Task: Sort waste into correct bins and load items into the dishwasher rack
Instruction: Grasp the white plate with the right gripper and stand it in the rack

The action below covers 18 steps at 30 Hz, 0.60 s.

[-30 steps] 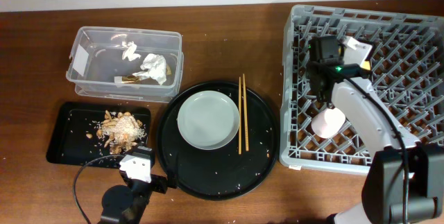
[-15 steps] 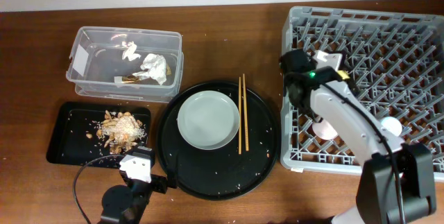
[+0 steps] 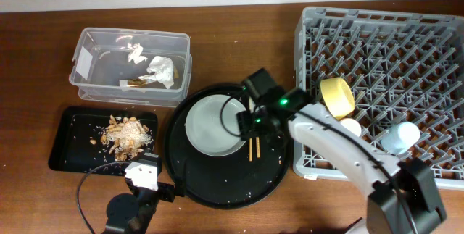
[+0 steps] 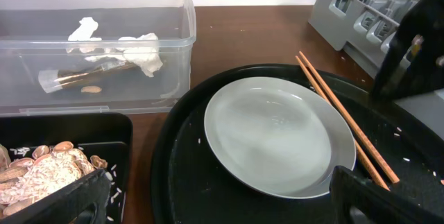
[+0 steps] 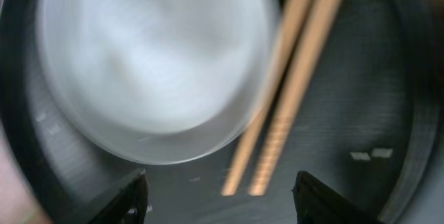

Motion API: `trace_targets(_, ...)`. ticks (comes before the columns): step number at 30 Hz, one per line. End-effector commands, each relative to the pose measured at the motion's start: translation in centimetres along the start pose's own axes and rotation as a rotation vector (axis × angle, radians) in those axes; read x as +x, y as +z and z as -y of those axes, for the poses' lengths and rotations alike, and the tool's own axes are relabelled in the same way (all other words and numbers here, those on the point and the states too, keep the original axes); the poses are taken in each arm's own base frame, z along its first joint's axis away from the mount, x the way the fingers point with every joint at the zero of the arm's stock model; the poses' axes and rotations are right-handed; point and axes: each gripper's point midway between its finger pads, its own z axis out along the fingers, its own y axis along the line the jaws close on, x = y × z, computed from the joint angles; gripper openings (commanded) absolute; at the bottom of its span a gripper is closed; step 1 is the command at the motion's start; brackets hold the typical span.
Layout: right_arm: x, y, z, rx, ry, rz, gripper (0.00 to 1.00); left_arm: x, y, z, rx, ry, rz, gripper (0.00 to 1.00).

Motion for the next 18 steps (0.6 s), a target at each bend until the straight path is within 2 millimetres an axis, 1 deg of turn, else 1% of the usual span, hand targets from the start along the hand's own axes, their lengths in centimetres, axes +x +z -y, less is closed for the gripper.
trace_targets(1, 3.2, 2.7, -2.6, -0.007, 0.186, -0.109, 0.68, 0.1, 0.1, 0.1, 0.010, 0.018, 0.003, 1.00)
trace_targets(3, 4.1, 4.1, -3.0, 0.020, 0.343, -0.141, 0.68, 0.1, 0.1, 0.1, 0.010, 0.018, 0.003, 1.00)
trace_targets(5, 4.5, 5.2, -3.1, 0.043, 0.449, -0.161, 0.68, 0.1, 0.1, 0.1, 0.009, 0.018, 0.003, 1.00)
trace_targets(6, 4.8, 6.2, -2.9, 0.060, 0.503, -0.173, 0.67, 0.1, 0.1, 0.1, 0.010, 0.018, 0.003, 1.00)
trace_targets(9, 5.3, 8.2, -2.3, 0.096, 0.593, -0.203, 0.66, 0.1, 0.1, 0.1, 0.009, 0.018, 0.003, 1.00)
trace_targets(10, 5.4, 8.8, -2.3, 0.102, 0.613, -0.205, 0.62, 0.1, 0.1, 0.1, 0.010, 0.018, 0.003, 1.00)
trace_targets(11, 5.1, 9.3, -2.3, 0.093, 0.612, -0.196, 0.56, 0.1, 0.1, 0.1, 0.010, 0.018, 0.003, 1.00)
trace_targets(12, 4.8, 9.4, -2.4, 0.088, 0.611, -0.187, 0.53, 0.1, 0.1, 0.1, 0.009, 0.018, 0.003, 1.00)
trace_targets(13, 4.5, 9.5, -2.6, 0.078, 0.608, -0.177, 0.38, 0.1, 0.1, 0.1, 0.009, 0.018, 0.003, 1.00)
trace_targets(15, 4.4, 9.4, -2.7, 0.070, 0.601, -0.177, 0.04, 0.1, 0.1, 0.1, 0.010, 0.018, 0.003, 1.00)
trace_targets(17, 4.6, 8.7, -2.4, 0.085, 0.566, -0.177, 0.04, 0.1, 0.1, 0.1, 0.009, 0.018, 0.004, 1.00)
trace_targets(18, 4.1, 7.6, -1.9, 0.094, 0.536, -0.148, 0.04, 0.1, 0.1, 0.1, 0.010, 0.018, 0.003, 1.00)
